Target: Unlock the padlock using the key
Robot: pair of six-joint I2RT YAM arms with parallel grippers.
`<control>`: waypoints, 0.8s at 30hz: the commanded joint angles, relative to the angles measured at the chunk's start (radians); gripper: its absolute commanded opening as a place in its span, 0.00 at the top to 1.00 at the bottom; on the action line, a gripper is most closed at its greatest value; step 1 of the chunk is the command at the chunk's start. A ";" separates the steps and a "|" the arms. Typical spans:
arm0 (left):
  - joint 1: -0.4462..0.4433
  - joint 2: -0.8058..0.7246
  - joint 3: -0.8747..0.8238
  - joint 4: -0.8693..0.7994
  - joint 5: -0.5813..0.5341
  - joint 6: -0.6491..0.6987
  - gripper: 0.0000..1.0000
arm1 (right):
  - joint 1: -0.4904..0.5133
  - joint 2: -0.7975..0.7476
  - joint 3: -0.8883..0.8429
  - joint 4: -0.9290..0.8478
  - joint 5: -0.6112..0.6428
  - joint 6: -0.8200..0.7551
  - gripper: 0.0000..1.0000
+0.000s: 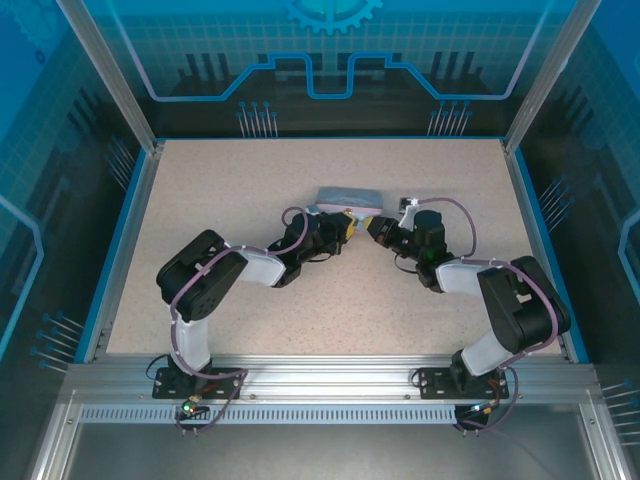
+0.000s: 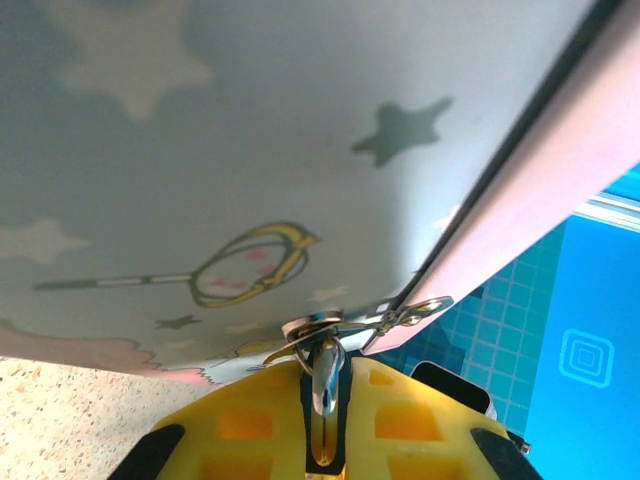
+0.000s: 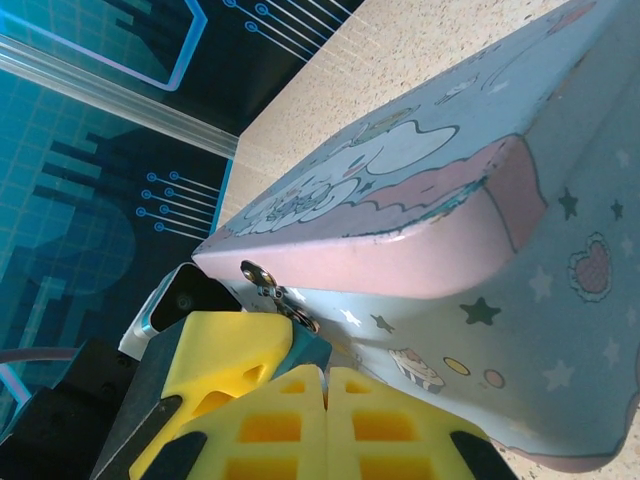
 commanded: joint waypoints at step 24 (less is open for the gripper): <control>0.020 -0.045 -0.017 -0.006 0.124 0.135 1.00 | -0.110 0.045 -0.032 -0.027 -0.300 -0.074 1.00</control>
